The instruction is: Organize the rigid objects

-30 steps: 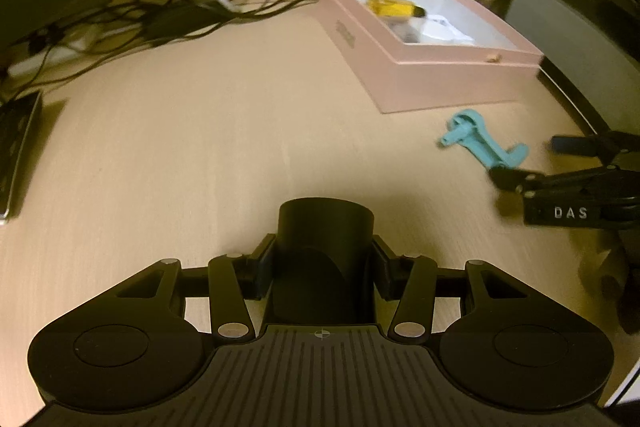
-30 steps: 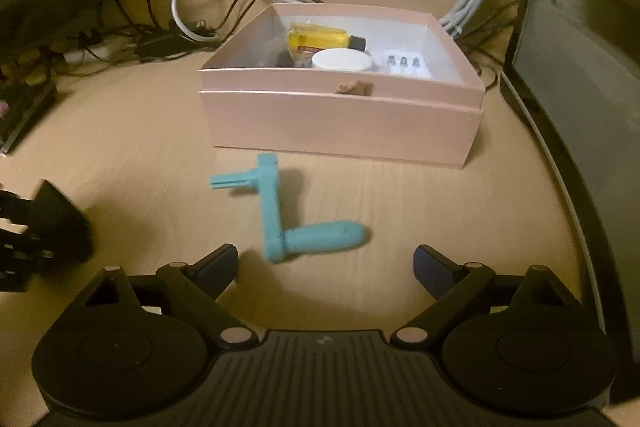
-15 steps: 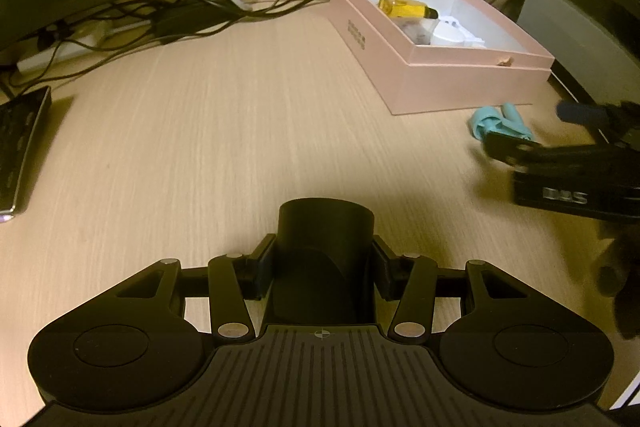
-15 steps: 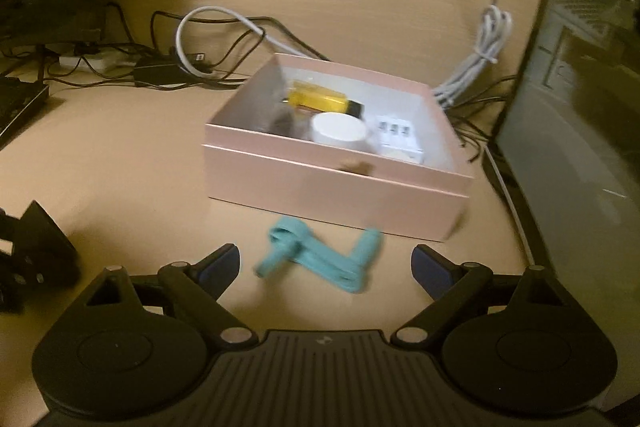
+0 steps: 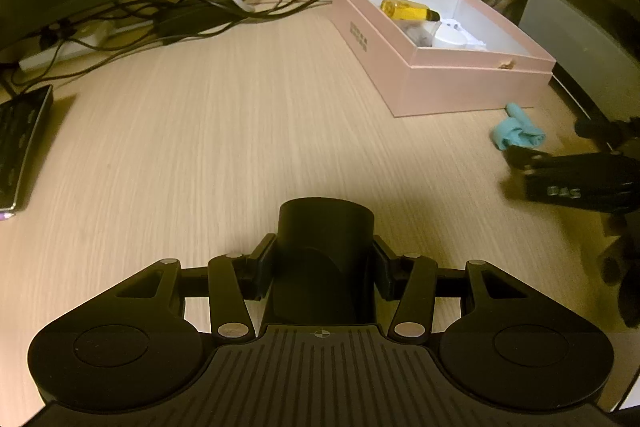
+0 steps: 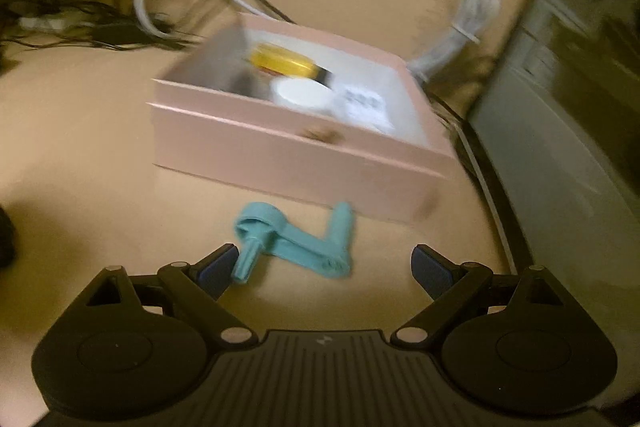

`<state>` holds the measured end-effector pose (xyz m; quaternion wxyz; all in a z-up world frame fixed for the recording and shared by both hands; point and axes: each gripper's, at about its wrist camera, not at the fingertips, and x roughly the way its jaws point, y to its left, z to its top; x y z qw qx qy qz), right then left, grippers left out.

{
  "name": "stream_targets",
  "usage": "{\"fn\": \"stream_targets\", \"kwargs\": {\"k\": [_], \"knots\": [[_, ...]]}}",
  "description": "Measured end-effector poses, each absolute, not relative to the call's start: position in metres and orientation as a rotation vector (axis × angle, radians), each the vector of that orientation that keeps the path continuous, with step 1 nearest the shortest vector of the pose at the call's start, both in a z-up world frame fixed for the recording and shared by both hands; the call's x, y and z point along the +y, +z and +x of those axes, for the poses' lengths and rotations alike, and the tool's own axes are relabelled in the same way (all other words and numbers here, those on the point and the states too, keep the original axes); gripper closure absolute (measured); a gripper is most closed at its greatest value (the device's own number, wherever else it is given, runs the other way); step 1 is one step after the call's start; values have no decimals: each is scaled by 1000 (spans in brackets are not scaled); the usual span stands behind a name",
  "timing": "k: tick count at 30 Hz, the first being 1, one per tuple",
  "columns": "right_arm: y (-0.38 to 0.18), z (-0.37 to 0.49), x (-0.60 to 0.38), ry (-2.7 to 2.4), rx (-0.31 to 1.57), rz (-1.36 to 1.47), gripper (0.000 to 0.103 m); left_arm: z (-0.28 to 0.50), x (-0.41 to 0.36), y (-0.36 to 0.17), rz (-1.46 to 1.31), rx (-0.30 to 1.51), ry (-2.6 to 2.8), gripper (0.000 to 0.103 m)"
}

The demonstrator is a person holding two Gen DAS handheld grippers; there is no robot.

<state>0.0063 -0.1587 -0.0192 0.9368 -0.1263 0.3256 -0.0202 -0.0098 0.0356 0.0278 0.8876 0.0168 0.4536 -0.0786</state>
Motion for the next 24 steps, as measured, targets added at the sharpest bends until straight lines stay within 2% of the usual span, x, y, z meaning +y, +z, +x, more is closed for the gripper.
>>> {"fn": "stream_targets", "kwargs": {"k": [8,13,14,15,16,24], "knots": [[-11,0,-180,18,656,-39,9,-12,36,27,18,932,-153,50],[-18,25,-179,18,678,-30,9,-15,36,26,25,925,-163,50],[-20,30,-179,37,701,-29,14,-16,36,26,31,922,-165,50],[-20,32,-179,63,717,-24,28,-17,35,26,41,919,-167,50],[-20,31,-178,95,723,-18,32,-19,33,26,58,916,-173,50],[8,-3,-167,235,761,-81,33,-38,30,36,66,854,-324,51]]}}
